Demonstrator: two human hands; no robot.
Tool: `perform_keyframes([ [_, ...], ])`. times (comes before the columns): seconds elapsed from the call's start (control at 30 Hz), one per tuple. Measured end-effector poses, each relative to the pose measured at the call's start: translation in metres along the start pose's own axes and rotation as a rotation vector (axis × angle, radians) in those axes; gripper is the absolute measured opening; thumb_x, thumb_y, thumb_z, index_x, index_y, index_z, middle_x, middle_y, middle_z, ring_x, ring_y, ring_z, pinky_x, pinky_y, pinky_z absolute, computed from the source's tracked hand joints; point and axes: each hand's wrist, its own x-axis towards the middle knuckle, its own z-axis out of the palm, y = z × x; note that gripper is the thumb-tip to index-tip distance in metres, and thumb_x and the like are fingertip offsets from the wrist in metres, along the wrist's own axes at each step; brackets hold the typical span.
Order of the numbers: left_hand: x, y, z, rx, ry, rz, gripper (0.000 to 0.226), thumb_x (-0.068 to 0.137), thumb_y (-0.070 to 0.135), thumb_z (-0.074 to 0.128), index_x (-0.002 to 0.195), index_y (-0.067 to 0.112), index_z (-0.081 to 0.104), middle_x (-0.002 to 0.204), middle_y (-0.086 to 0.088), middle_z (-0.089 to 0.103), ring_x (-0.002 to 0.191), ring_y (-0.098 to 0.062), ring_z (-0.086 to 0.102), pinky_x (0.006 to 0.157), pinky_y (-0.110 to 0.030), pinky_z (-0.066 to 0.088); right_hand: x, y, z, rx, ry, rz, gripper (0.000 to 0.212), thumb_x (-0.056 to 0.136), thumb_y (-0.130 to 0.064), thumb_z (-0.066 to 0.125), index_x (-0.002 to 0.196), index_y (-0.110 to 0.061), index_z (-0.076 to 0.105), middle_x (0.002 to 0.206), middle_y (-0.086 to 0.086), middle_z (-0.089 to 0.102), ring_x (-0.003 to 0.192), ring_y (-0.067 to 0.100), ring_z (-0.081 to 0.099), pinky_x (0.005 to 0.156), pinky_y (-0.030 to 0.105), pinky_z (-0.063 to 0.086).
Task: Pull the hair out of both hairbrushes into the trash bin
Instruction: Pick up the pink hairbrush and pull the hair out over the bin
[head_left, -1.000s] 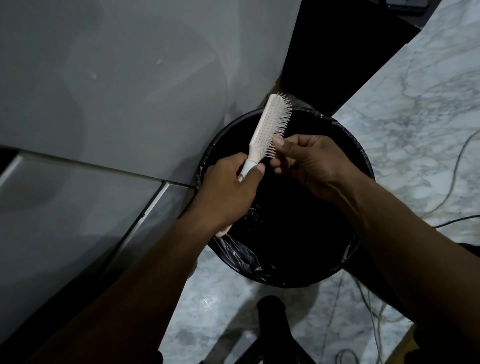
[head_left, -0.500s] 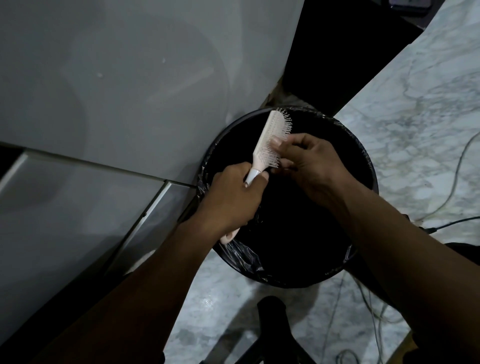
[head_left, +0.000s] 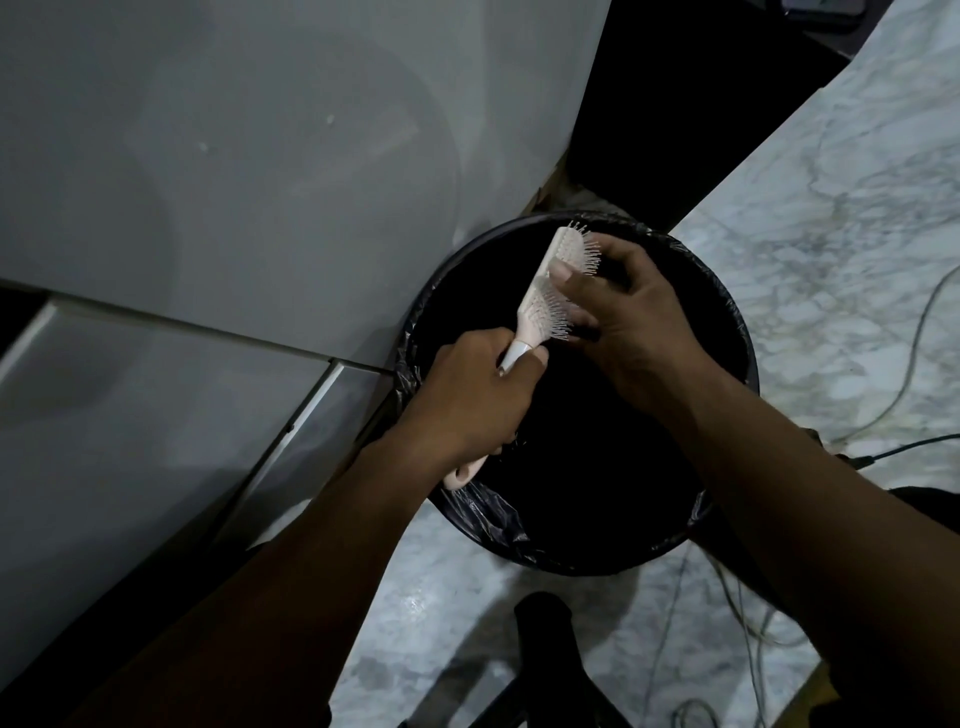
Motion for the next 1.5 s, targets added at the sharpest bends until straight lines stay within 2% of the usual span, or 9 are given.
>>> perform_keyframes([
  [0.23, -0.006, 0.000, 0.000, -0.019, -0.109, 0.036, 0.008, 0.097, 0.019, 0.066, 0.097, 0.011, 0.065, 0.056, 0.004, 0.061, 0.036, -0.004, 0.056, 0.038, -0.019, 0.044, 0.000, 0.002, -0.008, -0.280, 0.237, -0.265, 0.017, 0.095, -0.018, 0.068, 0.090, -0.003, 0.062, 0.079, 0.003, 0.066, 0.055, -0.006, 0.064, 0.047, 0.014, 0.050],
  [0.4, -0.003, -0.004, -0.002, 0.002, -0.066, -0.021, 0.011, 0.092, 0.008, 0.063, 0.096, 0.015, 0.069, 0.062, 0.000, 0.063, 0.037, -0.005, 0.056, 0.038, -0.019, 0.045, 0.001, -0.005, -0.006, -0.175, 0.228, -0.090, 0.030, 0.101, -0.039, 0.053, 0.090, -0.012, 0.061, 0.079, 0.004, 0.069, 0.060, 0.010, 0.069, 0.053, 0.029, 0.056],
  [0.57, 0.001, -0.006, -0.004, -0.043, -0.017, -0.063, 0.008, 0.093, 0.008, 0.062, 0.095, 0.013, 0.068, 0.057, -0.001, 0.061, 0.037, -0.007, 0.058, 0.039, -0.021, 0.046, -0.008, 0.006, 0.003, -0.267, -0.023, -0.124, 0.045, 0.080, -0.015, 0.083, 0.117, -0.010, 0.060, 0.112, 0.013, 0.070, 0.092, 0.025, 0.077, 0.067, 0.044, 0.064],
  [0.77, -0.003, -0.002, 0.002, -0.010, -0.043, -0.018, 0.007, 0.093, 0.009, 0.062, 0.097, 0.011, 0.067, 0.061, 0.000, 0.062, 0.036, -0.005, 0.058, 0.036, -0.018, 0.044, -0.004, 0.007, 0.000, -0.251, 0.128, -0.219, 0.015, 0.085, -0.010, 0.078, 0.084, 0.001, 0.068, 0.071, 0.002, 0.069, 0.054, -0.002, 0.066, 0.050, 0.017, 0.052],
  [1.13, -0.006, -0.010, -0.004, 0.124, 0.002, -0.027, 0.008, 0.093, 0.015, 0.061, 0.093, 0.012, 0.068, 0.064, -0.008, 0.069, 0.042, -0.013, 0.062, 0.042, -0.029, 0.055, 0.002, 0.017, -0.010, -0.543, 0.306, -0.161, 0.050, 0.103, -0.042, 0.043, 0.069, -0.009, 0.055, 0.058, 0.010, 0.061, 0.049, 0.023, 0.063, 0.053, 0.041, 0.057],
  [1.23, -0.010, -0.015, -0.007, 0.118, 0.045, -0.045, 0.008, 0.093, 0.016, 0.061, 0.094, 0.011, 0.068, 0.064, -0.007, 0.069, 0.042, -0.013, 0.062, 0.040, -0.027, 0.053, 0.001, 0.011, -0.017, -0.864, 0.290, -0.240, 0.044, 0.099, -0.042, 0.048, 0.066, -0.013, 0.050, 0.066, 0.012, 0.060, 0.067, 0.034, 0.067, 0.067, 0.047, 0.057],
  [1.3, -0.014, -0.016, -0.007, 0.085, 0.078, -0.051, 0.010, 0.093, 0.017, 0.062, 0.092, 0.009, 0.067, 0.058, -0.002, 0.064, 0.040, -0.013, 0.060, 0.040, -0.024, 0.048, -0.006, 0.011, -0.014, -1.165, 0.091, -0.117, 0.020, 0.092, -0.036, 0.062, 0.095, -0.017, 0.055, 0.096, 0.011, 0.065, 0.102, 0.038, 0.066, 0.090, 0.045, 0.051],
  [1.37, -0.021, -0.011, -0.007, 0.061, 0.107, -0.052, 0.017, 0.093, 0.022, 0.063, 0.088, 0.006, 0.066, 0.052, 0.000, 0.061, 0.038, -0.014, 0.058, 0.040, -0.023, 0.046, -0.015, 0.011, -0.013, -1.387, 0.020, -0.065, 0.044, 0.085, -0.034, 0.069, 0.124, -0.022, 0.052, 0.122, 0.009, 0.060, 0.127, 0.038, 0.053, 0.108, 0.052, 0.039],
  [1.5, -0.041, 0.006, -0.014, 0.075, 0.152, -0.047, 0.025, 0.093, 0.028, 0.062, 0.082, 0.006, 0.066, 0.048, -0.002, 0.062, 0.036, -0.016, 0.059, 0.042, -0.029, 0.053, -0.036, -0.016, -0.006, -1.495, -0.034, -0.147, 0.031, 0.085, -0.020, 0.058, 0.114, -0.018, 0.068, 0.128, 0.019, 0.066, 0.122, 0.042, 0.057, 0.112, 0.057, 0.037],
])
